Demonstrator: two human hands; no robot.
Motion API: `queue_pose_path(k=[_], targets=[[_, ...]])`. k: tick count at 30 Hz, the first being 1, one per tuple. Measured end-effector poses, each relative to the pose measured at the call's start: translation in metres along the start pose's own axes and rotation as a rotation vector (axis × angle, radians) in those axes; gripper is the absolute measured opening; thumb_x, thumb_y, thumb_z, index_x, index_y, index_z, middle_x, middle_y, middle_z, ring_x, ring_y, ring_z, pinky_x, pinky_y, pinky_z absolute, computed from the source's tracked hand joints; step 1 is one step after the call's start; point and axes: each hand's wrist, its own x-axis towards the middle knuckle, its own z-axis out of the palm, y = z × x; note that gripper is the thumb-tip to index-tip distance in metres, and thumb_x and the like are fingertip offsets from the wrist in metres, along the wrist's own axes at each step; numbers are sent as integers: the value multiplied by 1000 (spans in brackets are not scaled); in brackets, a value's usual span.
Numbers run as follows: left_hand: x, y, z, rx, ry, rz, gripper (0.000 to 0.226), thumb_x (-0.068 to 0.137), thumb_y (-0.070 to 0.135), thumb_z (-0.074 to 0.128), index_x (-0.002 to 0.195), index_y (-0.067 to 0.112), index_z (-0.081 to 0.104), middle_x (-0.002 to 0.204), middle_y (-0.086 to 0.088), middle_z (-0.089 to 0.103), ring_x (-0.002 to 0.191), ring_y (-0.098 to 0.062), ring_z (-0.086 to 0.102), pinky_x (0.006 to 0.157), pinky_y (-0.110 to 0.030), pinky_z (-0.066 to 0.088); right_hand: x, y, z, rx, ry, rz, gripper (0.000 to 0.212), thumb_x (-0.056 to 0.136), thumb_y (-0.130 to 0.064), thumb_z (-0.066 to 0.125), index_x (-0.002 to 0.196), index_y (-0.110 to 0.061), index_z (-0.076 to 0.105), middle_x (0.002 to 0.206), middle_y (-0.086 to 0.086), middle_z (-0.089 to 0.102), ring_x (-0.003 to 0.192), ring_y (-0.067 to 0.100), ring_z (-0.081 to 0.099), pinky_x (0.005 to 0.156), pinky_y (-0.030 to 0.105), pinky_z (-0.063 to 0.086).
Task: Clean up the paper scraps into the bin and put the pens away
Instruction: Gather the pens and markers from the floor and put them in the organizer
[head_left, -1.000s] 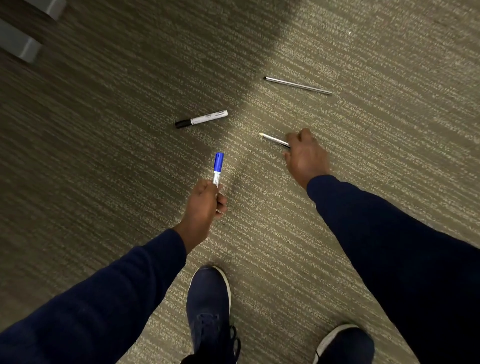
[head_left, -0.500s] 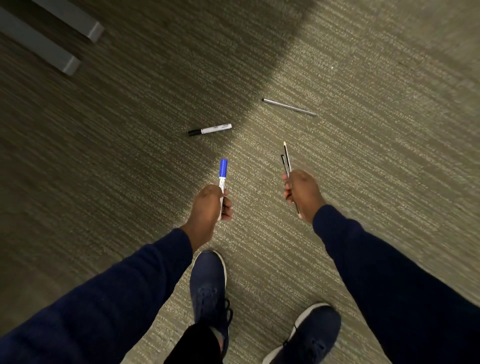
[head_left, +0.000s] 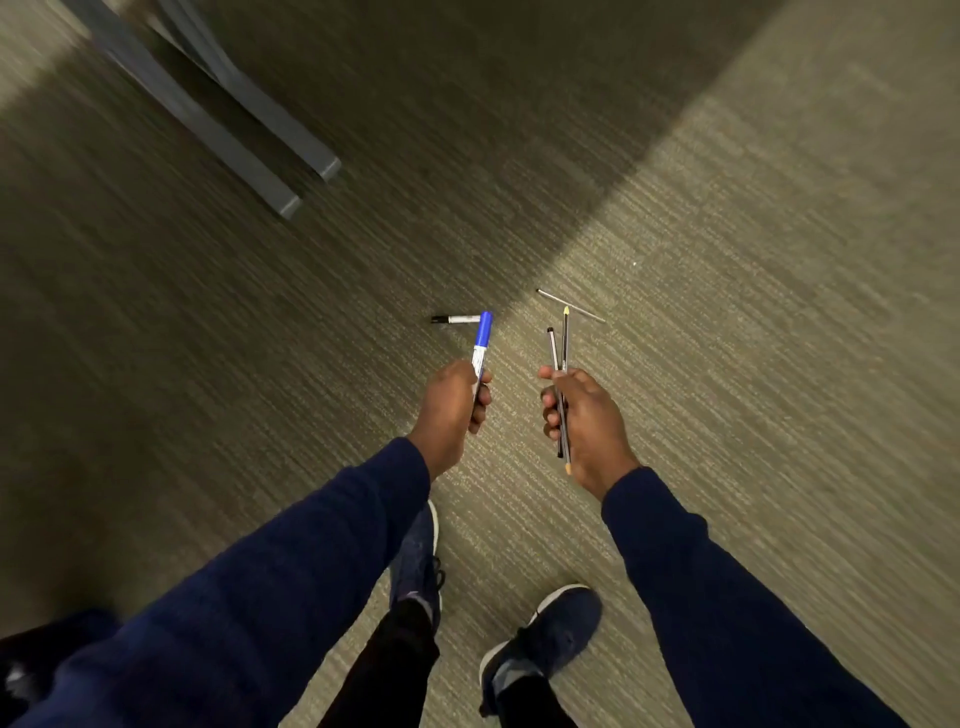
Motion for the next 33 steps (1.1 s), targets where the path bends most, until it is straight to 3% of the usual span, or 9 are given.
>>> queue_pose_path(k=[10,20,33], targets=[[-103,101,-47,-92,-14,30,34,92,27,37,97,13,68,57,4,52,44,-9,40,43,-25,32,-92,-121,66,69,38,-53,21,100,-10,45,112,-6,61,69,2,64,60,14,59,54,27,48],[-161,233,-128,-221,54,61,27,93,21,38,84,13,62,55,1,52,42,-12,41,45,-25,31,-148,-220,172,82,21,-54,20,99,-8,45,110,-7,61,78,8,69,67,20,69,62,32,56],[-181,348,-173,-365,57,144,29,94,22,37,83,11,61,59,-2,54,47,-15,48,48,-27,40,-158,-323,297,88,-144,-83,20,101,-9,42,110,-4,59,80,9,70,66,18,71,65,31,58]])
